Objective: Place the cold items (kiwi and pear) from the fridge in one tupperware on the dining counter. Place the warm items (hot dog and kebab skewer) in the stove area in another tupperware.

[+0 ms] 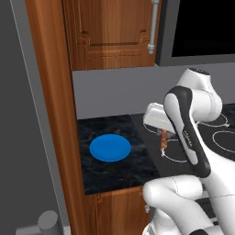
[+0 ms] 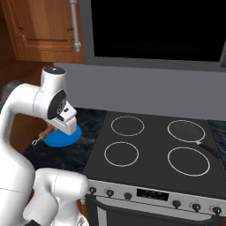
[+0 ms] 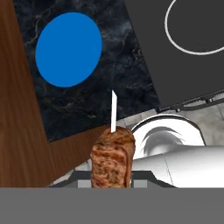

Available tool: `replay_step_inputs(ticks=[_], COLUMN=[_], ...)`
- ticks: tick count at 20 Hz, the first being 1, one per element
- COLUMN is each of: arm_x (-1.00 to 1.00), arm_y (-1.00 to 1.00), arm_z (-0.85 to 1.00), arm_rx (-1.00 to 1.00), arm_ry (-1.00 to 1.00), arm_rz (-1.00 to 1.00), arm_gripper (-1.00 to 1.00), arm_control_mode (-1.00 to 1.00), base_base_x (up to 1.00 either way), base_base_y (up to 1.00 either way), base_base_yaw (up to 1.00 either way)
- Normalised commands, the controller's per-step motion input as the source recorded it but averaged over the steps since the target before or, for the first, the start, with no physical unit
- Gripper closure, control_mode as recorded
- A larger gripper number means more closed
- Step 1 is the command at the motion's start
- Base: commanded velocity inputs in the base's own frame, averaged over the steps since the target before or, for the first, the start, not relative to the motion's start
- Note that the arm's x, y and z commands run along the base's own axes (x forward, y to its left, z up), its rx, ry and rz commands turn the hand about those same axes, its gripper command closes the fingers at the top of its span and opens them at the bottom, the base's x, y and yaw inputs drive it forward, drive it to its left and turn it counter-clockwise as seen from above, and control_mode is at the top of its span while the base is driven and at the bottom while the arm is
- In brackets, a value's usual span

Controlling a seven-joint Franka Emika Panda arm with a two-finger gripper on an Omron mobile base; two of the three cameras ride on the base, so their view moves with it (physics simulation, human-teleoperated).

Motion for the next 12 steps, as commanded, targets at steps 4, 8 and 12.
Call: replay_step_inputs(ticks=[4, 8, 12], arm_x=[-0.01, -0.03, -0.35], arm_y=[-0.05, 0.00, 0.00], arm_z=[0.07, -0.01, 0.00], arm_rx=[0.00, 0.00, 0.00], arm_ry=[0.00, 0.03, -0.02], arm_rz=[-0.01, 0.00, -0.01], arm_gripper=[1.00, 1.00, 1.00], arm_control_mode=[-1.00, -1.00, 1.00], base_base_x=[0.00, 0.00, -0.23], base_base_y=[0.00, 0.00, 0.00], base_base_yaw=[0.00, 0.00, 0.00])
